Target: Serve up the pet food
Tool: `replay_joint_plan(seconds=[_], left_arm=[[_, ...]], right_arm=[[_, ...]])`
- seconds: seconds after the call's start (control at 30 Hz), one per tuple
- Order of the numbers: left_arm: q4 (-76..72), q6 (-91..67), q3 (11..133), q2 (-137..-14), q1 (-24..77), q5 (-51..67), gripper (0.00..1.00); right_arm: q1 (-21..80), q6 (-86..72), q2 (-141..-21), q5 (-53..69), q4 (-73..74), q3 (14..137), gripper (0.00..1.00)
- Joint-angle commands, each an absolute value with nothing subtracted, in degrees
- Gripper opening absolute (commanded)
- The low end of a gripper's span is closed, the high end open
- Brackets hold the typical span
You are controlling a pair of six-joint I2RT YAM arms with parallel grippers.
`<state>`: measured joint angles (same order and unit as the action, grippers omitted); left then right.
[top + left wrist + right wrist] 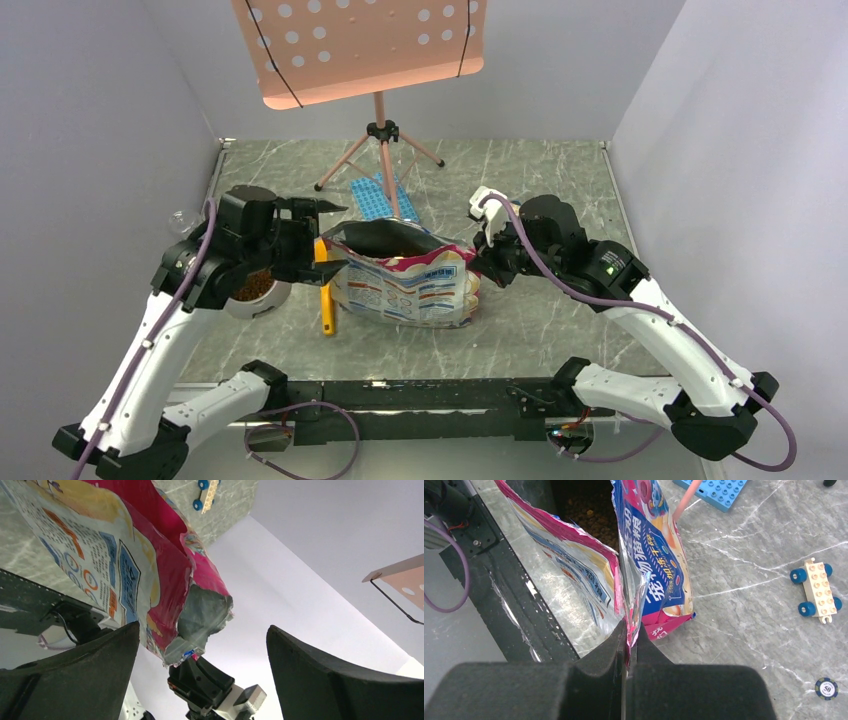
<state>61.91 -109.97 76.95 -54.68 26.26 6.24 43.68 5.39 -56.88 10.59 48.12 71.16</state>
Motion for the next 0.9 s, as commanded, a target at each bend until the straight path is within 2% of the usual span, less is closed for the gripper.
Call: replay_joint_plan(seconds=[0.0, 0.33, 0.37, 0.5, 0.53, 0.63, 0.73, 0.8, 0.87], left_arm=[[62.58, -115.24, 77.71, -56.67, 26.01, 10.95, 0.99], [65.45, -113.90, 79.74, -64.57, 24.18, 11.16, 0.98], [66.68, -112.86, 79.79, -65.18, 23.51, 11.08, 0.90], [68.28, -109.34, 77.39, -63.65, 21.34, 9.18, 0.45], [68.94, -108.47, 77.07, -63.23, 20.97, 8.73, 0.36], [70.62, -106.66, 76.74, -63.02, 20.54, 9.19, 0.27], [69.93, -105.23, 76.77, -63.41, 20.48, 11.41, 0.21], [69.31, -104.49, 76.97, -63.78, 20.41, 12.95, 0.15], [68.77, -104.26, 77.23, -63.89, 20.46, 14.55, 0.13]], right_arm=[[43.49, 5.01, -53.60, 8.73, 47.99, 73.49, 0.00], [43.50, 6.77, -54.73, 7.64, 50.58, 75.67, 0.00], [43.51, 7.75, -54.61, 6.56, 51.38, 75.48, 0.00], [44.27, 10.79, -52.84, -0.94, 53.75, 73.97, 0.00], [44.25, 11.07, -52.23, -1.77, 53.97, 73.85, 0.00], [44.30, 13.60, -51.36, 1.25, 54.31, 74.15, 0.03], [44.74, 13.35, -54.35, 5.62, 54.61, 78.09, 0.41], [46.21, 12.60, -58.21, 7.65, 53.42, 81.24, 0.59], [47.29, 12.21, -61.30, 8.68, 49.82, 82.78, 0.88]])
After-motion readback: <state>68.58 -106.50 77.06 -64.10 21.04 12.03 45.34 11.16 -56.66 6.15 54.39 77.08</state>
